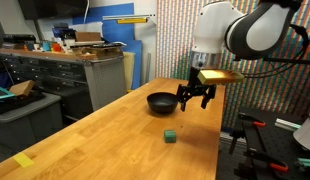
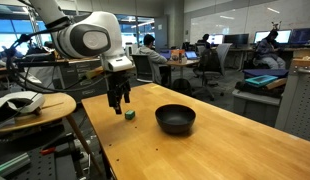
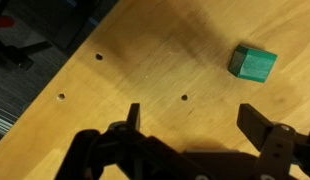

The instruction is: Put the block in the bowl

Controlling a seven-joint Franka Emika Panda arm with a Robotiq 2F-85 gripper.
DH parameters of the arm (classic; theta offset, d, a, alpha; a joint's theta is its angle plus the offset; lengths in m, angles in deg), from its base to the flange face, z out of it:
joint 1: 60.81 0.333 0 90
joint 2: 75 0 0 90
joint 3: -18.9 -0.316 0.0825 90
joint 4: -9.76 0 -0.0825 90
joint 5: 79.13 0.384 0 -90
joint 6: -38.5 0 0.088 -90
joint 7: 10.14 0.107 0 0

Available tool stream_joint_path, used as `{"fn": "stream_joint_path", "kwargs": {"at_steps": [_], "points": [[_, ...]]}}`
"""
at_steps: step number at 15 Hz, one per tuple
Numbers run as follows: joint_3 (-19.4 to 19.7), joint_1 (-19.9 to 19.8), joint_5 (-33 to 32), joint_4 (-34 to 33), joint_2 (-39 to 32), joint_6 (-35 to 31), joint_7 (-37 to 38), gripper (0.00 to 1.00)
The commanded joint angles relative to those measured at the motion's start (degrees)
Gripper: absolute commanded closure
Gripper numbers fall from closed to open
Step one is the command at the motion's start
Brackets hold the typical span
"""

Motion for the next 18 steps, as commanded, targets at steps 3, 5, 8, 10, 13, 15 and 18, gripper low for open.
{"fn": "stream_joint_path", "kwargs": {"at_steps": [3,5,8,10,13,15,18], "points": [[1.6,3.9,-10.9,-9.0,-12.0,-2.1,14.0,0.0],[1.4,5.6,-11.3,-12.1,-15.0,-1.6,16.3,0.0],[2.1,8.6,-11.8,-16.1,-19.1,-1.1,19.7,0.0],[6.4,14.4,-7.5,-18.1,-21.4,-1.0,18.0,0.0],[10.2,18.6,-6.3,-21.0,-24.9,-0.8,17.8,0.08],[12.3,20.9,-5.4,-22.6,-26.8,-1.1,17.5,0.35],[14.3,23.0,-4.2,-24.1,-28.4,-1.3,17.3,0.58]]}}
